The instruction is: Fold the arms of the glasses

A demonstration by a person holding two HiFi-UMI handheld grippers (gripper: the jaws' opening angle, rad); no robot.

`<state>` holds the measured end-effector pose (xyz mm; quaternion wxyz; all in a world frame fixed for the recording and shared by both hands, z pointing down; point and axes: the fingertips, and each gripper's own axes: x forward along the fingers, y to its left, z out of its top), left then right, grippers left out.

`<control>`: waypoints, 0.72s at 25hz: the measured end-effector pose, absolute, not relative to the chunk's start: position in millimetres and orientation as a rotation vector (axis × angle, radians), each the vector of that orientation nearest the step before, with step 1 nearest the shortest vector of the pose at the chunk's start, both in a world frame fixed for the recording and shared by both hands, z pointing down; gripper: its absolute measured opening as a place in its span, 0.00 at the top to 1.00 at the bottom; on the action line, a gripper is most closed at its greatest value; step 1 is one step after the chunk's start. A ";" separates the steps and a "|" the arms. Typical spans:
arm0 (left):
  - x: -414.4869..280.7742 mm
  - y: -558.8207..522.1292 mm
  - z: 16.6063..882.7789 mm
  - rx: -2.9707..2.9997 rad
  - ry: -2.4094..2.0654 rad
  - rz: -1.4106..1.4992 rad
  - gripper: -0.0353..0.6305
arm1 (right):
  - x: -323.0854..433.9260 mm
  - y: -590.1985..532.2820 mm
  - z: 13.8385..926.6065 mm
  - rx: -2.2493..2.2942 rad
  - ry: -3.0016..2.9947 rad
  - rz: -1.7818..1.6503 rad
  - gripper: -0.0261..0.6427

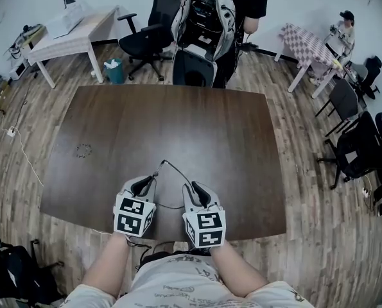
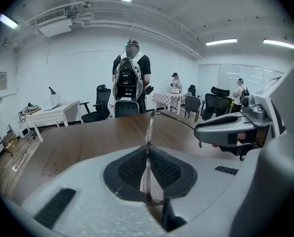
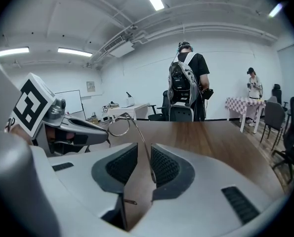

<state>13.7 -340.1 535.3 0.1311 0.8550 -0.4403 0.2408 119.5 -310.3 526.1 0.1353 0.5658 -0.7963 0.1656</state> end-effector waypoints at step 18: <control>-11.5 -327.5 513.4 2.503 -1.358 0.630 0.89 | 70.9 -290.4 522.6 1.486 -2.356 0.455 0.92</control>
